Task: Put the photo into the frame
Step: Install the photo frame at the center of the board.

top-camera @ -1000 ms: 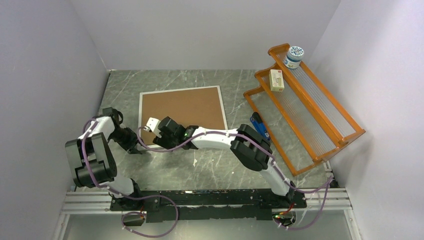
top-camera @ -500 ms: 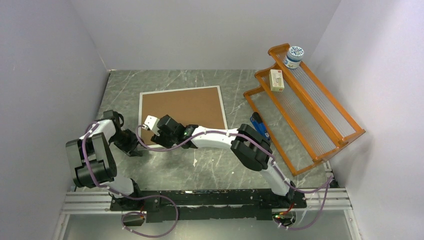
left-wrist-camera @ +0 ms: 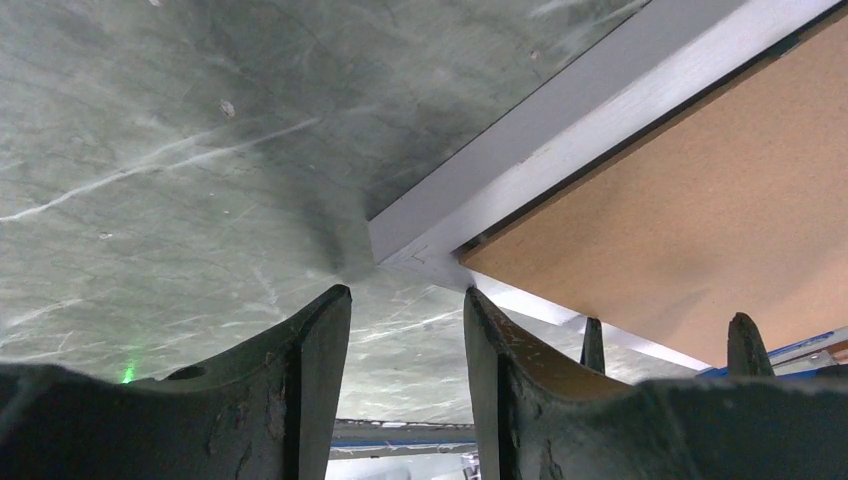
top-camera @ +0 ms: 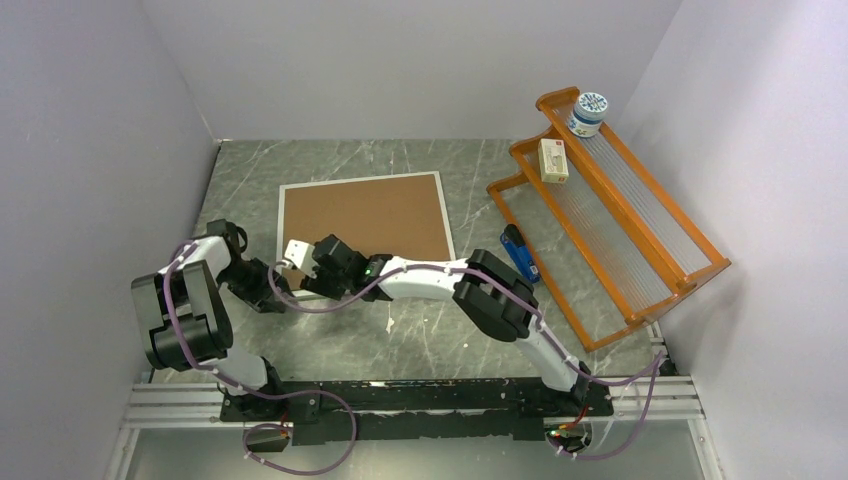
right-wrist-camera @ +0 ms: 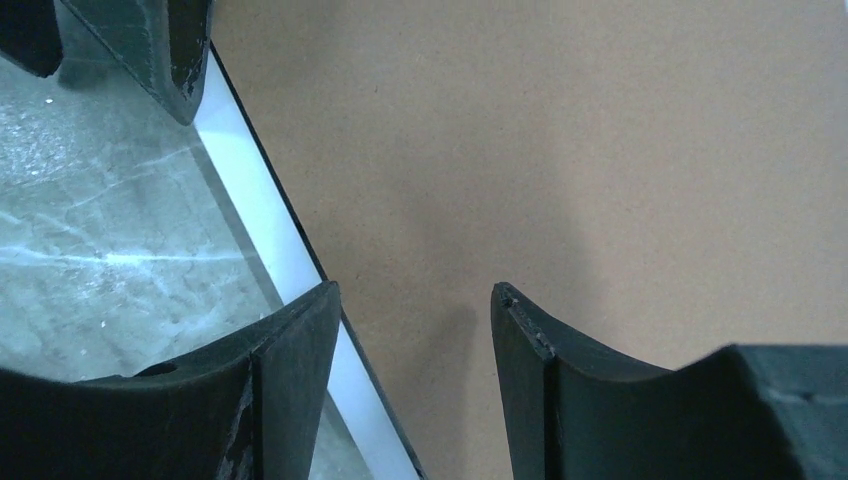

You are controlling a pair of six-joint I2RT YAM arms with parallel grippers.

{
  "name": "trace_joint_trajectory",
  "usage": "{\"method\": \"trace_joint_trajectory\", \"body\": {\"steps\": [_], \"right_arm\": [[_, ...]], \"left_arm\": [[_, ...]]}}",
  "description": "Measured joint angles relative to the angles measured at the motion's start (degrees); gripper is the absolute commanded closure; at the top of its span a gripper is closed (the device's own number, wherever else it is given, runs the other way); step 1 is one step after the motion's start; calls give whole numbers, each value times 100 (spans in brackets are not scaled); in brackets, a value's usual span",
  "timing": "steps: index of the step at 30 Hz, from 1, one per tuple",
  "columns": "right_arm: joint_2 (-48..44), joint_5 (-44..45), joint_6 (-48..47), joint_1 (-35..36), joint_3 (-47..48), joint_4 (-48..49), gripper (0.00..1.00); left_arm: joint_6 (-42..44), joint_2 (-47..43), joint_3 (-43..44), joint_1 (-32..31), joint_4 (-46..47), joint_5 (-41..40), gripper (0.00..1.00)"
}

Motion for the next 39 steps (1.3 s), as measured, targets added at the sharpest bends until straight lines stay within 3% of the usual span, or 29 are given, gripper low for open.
{"method": "trace_joint_trajectory", "body": {"steps": [11,19,24,29,33,39], "right_arm": [[2,1088,-621,350,-542,1086,42],[44,1478,-614,481,-662,1370,46],[-55,1134,-337,387,-717,1296,44],[-610,-28,431,-125,-1163,1069,40],[-1075,-662,1032,-577,-1268,1040,44],[-734,-728,1521,-730,-505,820,48]], "left_arm": [[-107,284,116,28,-114,291,51],[-109,356,133,48,-131,400,52],[-105,358,162,52,-157,413,51],[-55,332,238,22,-221,297,51],[46,334,376,-2,-229,42,51],[103,352,428,2,-216,-81,51]]}}
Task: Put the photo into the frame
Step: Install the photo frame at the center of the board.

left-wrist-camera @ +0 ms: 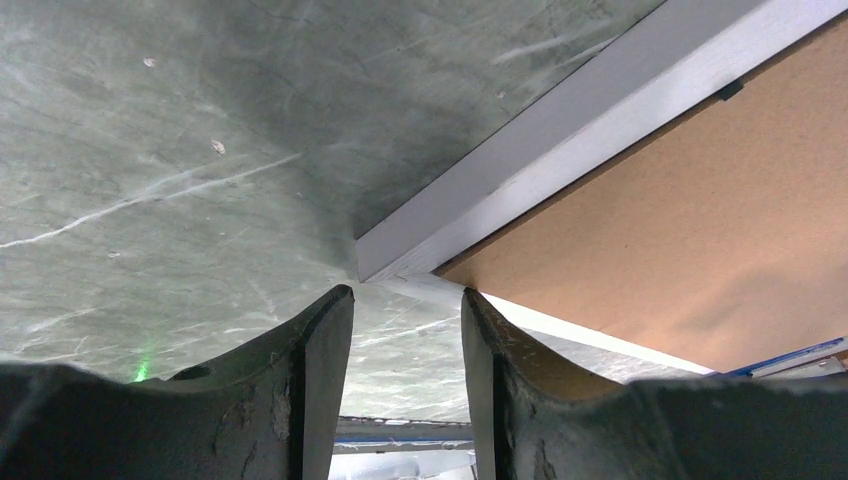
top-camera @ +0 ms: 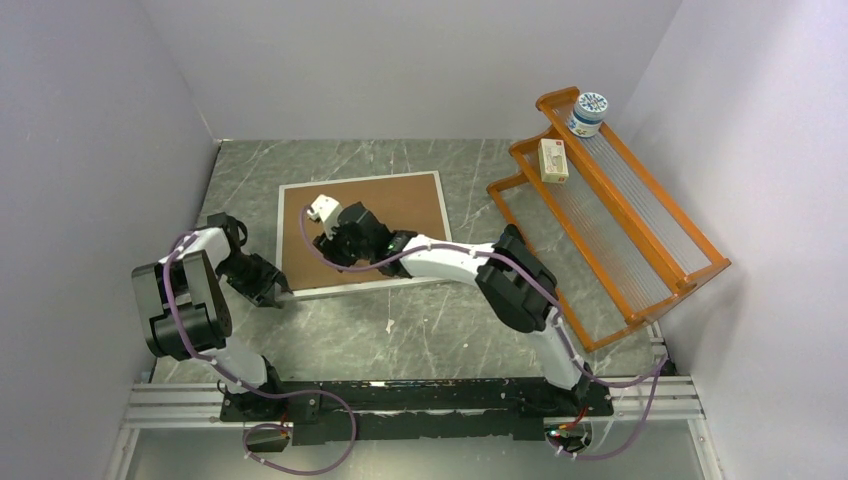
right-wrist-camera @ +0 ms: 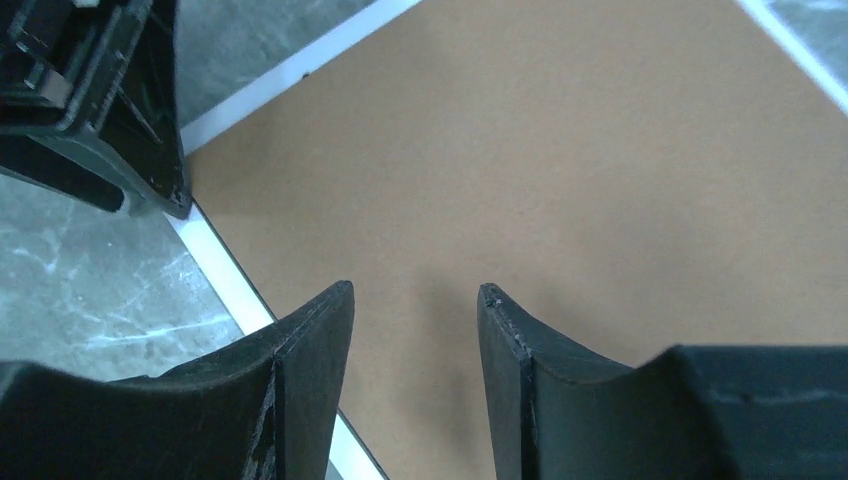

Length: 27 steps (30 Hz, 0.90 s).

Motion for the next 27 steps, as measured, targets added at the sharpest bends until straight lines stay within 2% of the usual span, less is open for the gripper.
{"method": "trace_joint_trajectory", "body": {"steps": [7,13,19,23,27], "right_arm": [[807,269,26,214,275,-426,46],[964,603,-111,330,632,-669,45],[964,566,39,264,817,-1012,43],[846,400,501,20,920,-1327,39],[393,525,1043,-520,916,-1491,34]], "left_arm": [[87,70,31,2,-22,59,51],[138,107,66,17,-50,81,51],[188,109,122,15,-94,20,49],[286,114,323,0,-70,-205,42],[389,111,706,7,-22,-267,26]]}}
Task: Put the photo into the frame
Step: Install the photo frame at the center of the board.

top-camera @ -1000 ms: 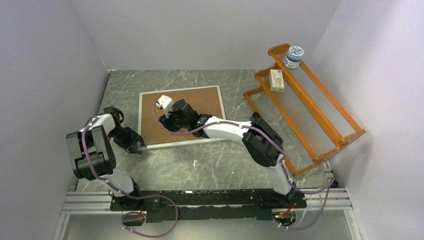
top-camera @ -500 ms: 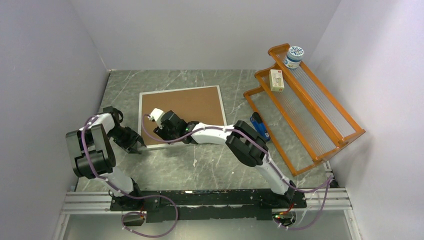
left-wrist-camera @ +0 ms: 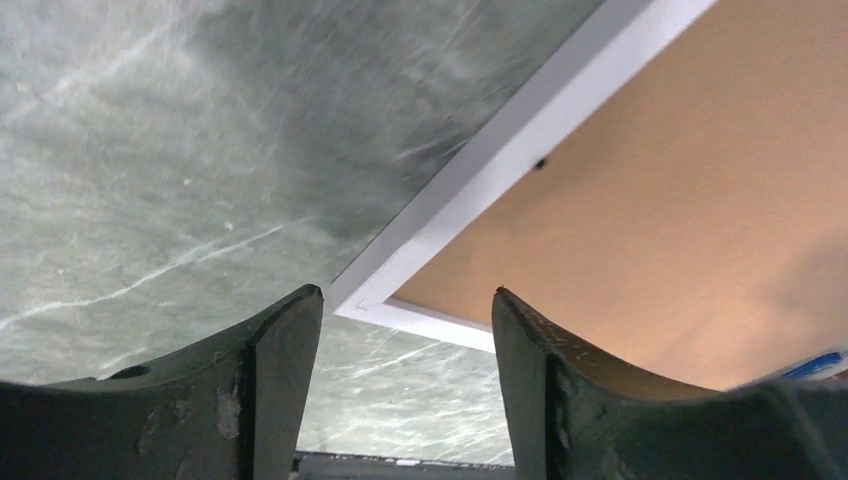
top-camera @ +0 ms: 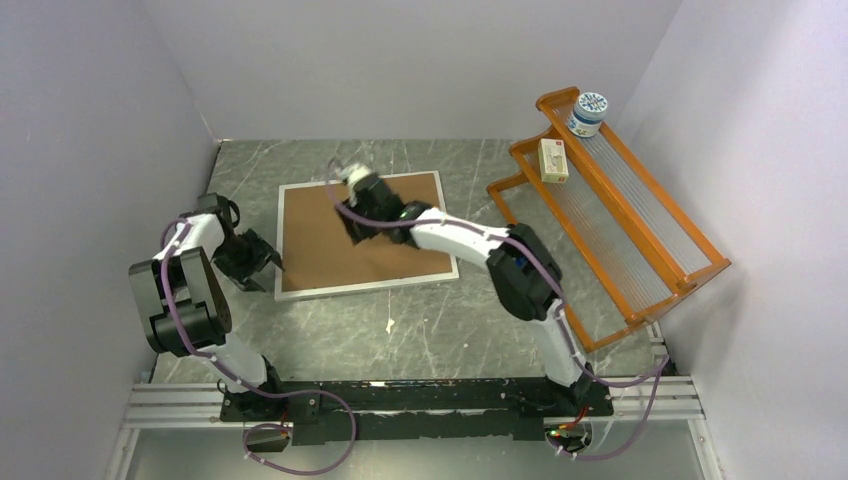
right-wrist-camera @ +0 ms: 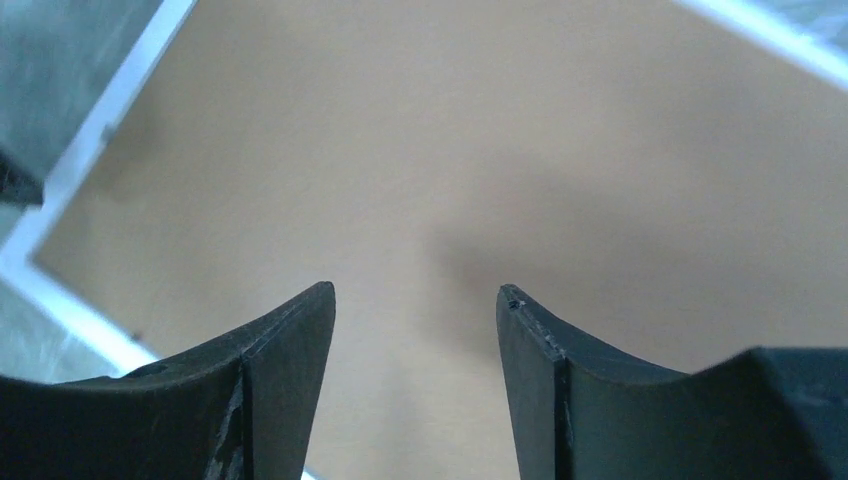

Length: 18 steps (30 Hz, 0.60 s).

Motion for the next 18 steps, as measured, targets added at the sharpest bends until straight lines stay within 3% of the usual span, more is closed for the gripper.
{"method": "trace_joint_trajectory", "body": {"steps": [6,11,18], "right_arm": [[-645,592,717,-1126,37,-240,13],[-579,605,1276,-2120,81,-828,11],[223,-358,1718,-3036,380,-1478,11]], "left_arm": [[210,122,640,0,197,125,8],[505,1056,1753,0,385,358,6],[852,2522,3010,0,584,669,6]]}}
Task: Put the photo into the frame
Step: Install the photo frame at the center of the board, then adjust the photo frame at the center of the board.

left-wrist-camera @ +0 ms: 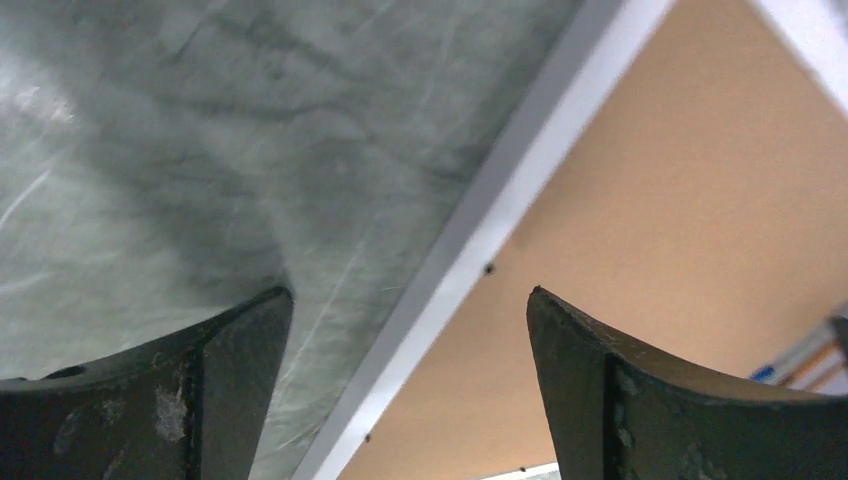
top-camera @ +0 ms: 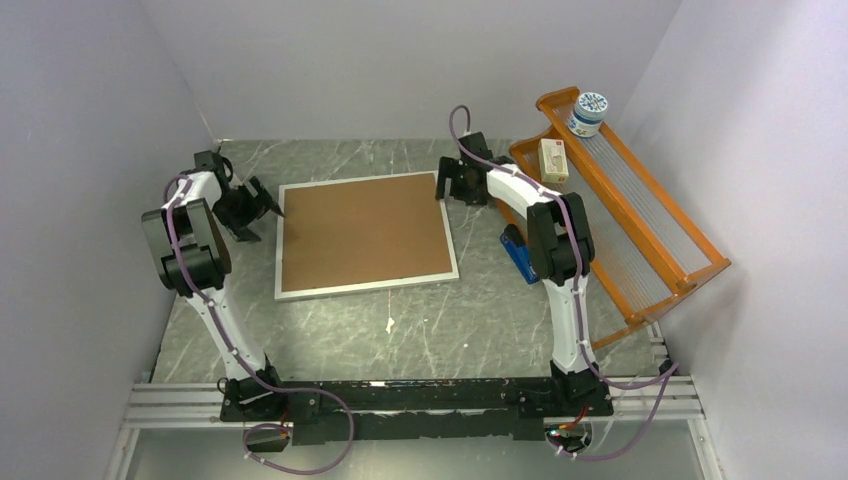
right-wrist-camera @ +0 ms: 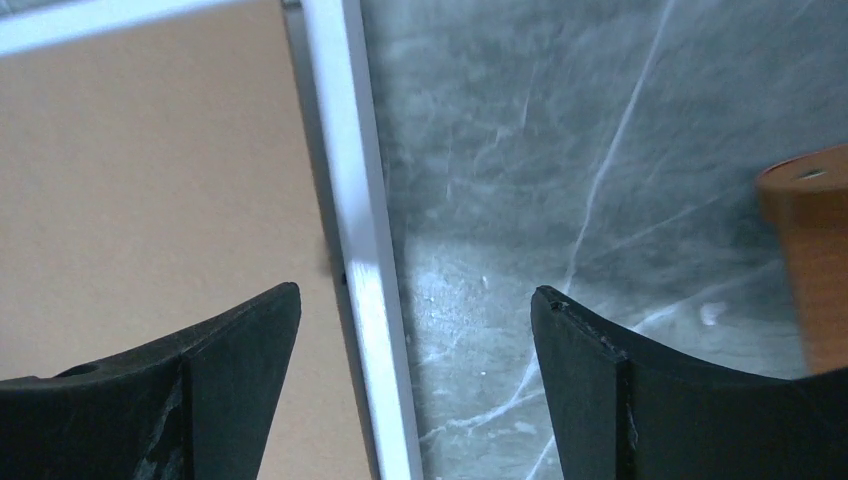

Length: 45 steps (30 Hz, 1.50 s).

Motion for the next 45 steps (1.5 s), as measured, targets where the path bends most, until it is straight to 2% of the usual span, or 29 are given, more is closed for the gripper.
{"method": "trace_joint_trajectory", "body": {"steps": [11,17,22,28,38,43,45], "right_arm": [[116,-1537,236,-35,-354,214,13],[-479,-2159,251,-46,-1513,988,14],[-1272,-2245,280,33,-2750,1355,15],[-1976,-2103,328,409,-3672,1405,15],[-2343,-1644,354,1499,-4009,1158,12],[-2616,-1419,295,1628,-4131,809,12],[-2826,-1287,210,1622,-4131,619,15]], "left_arm": [[201,765,944,20,96,1172,8],[267,1200,1449,-83,105,1888,9],[354,1458,1821,-273,181,2083,11],[323,1711,2105,-492,610,2304,11],[-55,2361,2739,-907,2127,2601,8],[-240,2656,3230,-1117,2041,2761,6],[-278,2732,3421,-1185,1893,2800,6]]}}
